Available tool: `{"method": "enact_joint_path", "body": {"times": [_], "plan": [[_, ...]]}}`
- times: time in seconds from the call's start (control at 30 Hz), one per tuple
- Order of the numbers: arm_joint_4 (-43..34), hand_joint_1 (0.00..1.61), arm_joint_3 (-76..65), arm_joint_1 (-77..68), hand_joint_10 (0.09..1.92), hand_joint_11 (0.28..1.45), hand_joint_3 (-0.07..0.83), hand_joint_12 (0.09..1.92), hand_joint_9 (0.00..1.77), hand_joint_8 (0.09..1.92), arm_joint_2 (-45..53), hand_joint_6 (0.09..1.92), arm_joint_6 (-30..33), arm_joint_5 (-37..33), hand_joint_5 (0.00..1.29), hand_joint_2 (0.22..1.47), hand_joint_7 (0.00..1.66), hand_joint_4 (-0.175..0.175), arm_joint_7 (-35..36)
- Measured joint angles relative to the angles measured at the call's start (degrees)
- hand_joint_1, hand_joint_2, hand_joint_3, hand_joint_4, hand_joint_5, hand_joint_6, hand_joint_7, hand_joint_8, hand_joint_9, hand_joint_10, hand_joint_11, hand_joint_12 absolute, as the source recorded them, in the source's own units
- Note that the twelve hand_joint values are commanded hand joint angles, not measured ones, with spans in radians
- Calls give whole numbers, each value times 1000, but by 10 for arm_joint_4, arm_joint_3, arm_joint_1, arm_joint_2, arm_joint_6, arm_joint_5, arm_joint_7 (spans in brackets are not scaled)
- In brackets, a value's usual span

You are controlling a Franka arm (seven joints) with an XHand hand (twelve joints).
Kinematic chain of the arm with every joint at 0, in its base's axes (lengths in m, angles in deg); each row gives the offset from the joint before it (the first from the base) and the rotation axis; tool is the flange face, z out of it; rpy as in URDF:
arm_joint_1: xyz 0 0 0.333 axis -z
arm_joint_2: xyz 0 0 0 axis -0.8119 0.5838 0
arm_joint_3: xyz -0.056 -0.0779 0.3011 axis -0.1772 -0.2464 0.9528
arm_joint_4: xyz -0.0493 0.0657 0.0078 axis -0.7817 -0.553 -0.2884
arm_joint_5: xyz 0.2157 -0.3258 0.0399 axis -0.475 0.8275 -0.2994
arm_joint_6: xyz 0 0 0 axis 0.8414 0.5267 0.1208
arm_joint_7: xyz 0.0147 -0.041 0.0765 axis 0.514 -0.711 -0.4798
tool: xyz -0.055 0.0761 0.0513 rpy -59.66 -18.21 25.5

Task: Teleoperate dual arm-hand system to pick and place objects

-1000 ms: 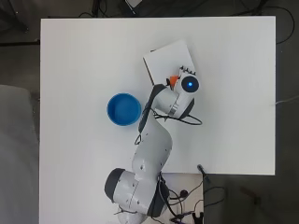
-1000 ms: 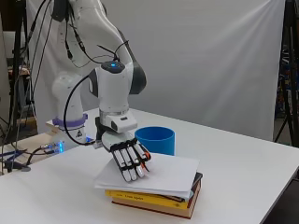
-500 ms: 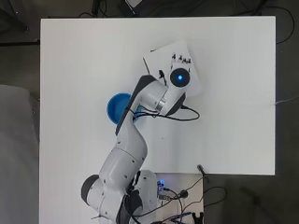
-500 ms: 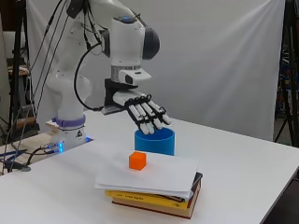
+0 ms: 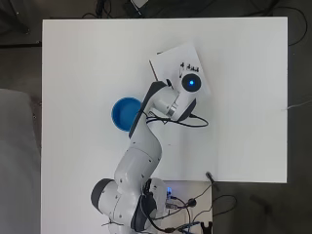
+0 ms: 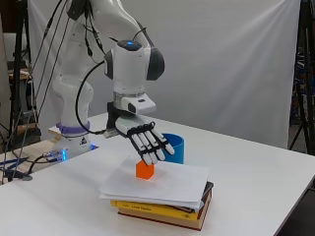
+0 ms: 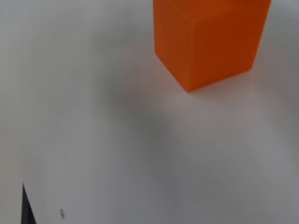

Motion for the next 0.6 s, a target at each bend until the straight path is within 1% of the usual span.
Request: {"method": "enact_joint_path", "body": {"times": [0.07, 0.27, 0.3, 0.33, 0.37, 0.4, 0.43, 0.47, 0.5, 0.53, 0.57, 0.6], "plan": [[14, 439, -12, -1, 87, 526, 9, 87, 558, 87, -1, 87, 5, -5, 324, 1018, 449, 68, 16], [20, 512, 5, 18, 87, 544, 6, 87, 574, 87, -8, 87, 5, -3, 320, 1028, 464, 56, 9], [19, 511, 8, 20, 87, 545, 5, 87, 580, 87, -10, 87, 3, 0, 344, 1033, 479, 58, 6], [19, 603, 11, 23, 87, 591, 3, 87, 692, 87, -13, 87, 1, 2, 496, 1068, 603, 92, 3], [18, 808, 17, 30, 87, 662, 2, 87, 835, 493, -15, 521, -1, 5, 605, 1131, 696, 82, 0], [18, 948, 25, 41, 121, 714, 5, 87, 935, 894, -19, 926, -2, 6, 648, 1190, 719, 71, -1], [19, 1024, 32, 52, 153, 744, 4, 87, 988, 1149, -23, 1185, -3, 5, 659, 1231, 718, 64, 1], [19, 1151, 38, 63, 510, 785, 11, 87, 975, 1251, -25, 1273, -4, 4, 708, 1215, 721, -24, 2], [19, 1189, 40, 72, 890, 767, 15, 336, 969, 1297, -26, 1194, -5, 1, 779, 1193, 782, -45, 4], [20, 1124, 39, 78, 1216, 736, 11, 766, 1002, 1357, -27, 1156, -6, -2, 833, 1174, 831, 31, 7], [20, 1062, 36, 80, 1481, 729, 7, 1136, 1050, 1495, -29, 1149, -9, -6, 858, 1166, 866, 96, 11], [21, 1020, 34, 77, 1658, 729, 5, 1382, 1085, 1632, -30, 1158, -14, -13, 863, 1166, 883, 135, 18]]}}
